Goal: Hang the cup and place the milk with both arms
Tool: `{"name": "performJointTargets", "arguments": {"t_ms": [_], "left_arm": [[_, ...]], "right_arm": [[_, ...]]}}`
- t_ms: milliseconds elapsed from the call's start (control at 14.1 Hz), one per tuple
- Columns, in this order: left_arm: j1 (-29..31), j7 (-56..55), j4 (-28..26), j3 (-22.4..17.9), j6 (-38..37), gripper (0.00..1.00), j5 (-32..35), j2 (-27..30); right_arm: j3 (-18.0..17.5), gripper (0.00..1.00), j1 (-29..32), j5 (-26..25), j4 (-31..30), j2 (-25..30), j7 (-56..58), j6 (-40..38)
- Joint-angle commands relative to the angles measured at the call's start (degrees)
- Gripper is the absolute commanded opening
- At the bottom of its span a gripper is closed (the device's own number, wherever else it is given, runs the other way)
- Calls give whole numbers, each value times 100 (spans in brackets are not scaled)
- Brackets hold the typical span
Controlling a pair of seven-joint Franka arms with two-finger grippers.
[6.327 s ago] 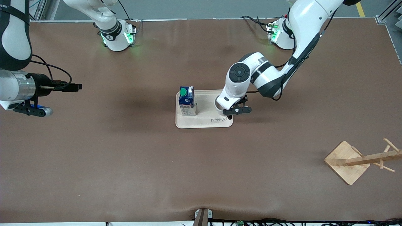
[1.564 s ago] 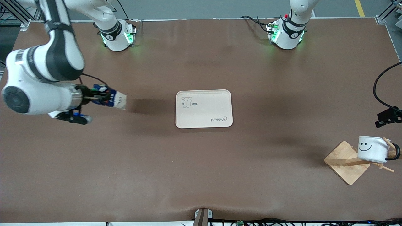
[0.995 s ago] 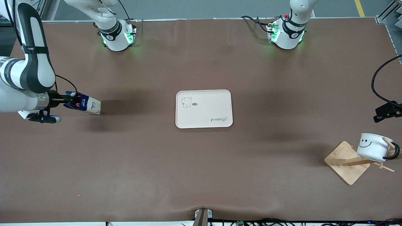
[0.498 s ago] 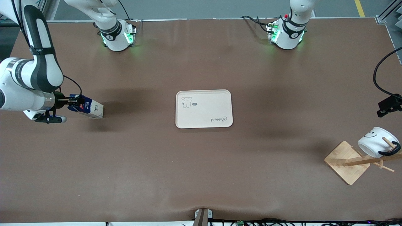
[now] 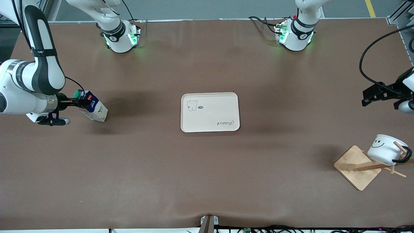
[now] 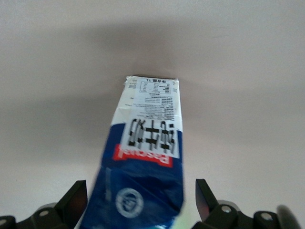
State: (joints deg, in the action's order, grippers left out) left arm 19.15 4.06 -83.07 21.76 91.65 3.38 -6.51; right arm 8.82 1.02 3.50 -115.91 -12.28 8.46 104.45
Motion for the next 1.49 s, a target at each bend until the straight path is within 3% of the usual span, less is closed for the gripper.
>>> {"name": "performJointTargets", "arguments": {"t_ms": [0,142,782,1137,1422], "left_arm": [[-752,-36,-657,-951,-146,100,-232,668],[-1027,-203,-632,-1217,-419,100,-232,721],[-1010,-748,-667,-1147,-719,100,-215,933],[-1001,-748,-658,-1147,-710,100,-223,897],[-887,-748,-877,-1156,-552,100,-320,976]], "right_arm": [[-74,100,65,-104,68,120,68,-196],[-83,100,39,-104,209,120,59,-450],[-91,100,4,-104,586,120,76,-785],[-91,100,48,-104,1990,24,795,-1434],[-65,100,101,-43,3019,-11,-70,-1919]]}}
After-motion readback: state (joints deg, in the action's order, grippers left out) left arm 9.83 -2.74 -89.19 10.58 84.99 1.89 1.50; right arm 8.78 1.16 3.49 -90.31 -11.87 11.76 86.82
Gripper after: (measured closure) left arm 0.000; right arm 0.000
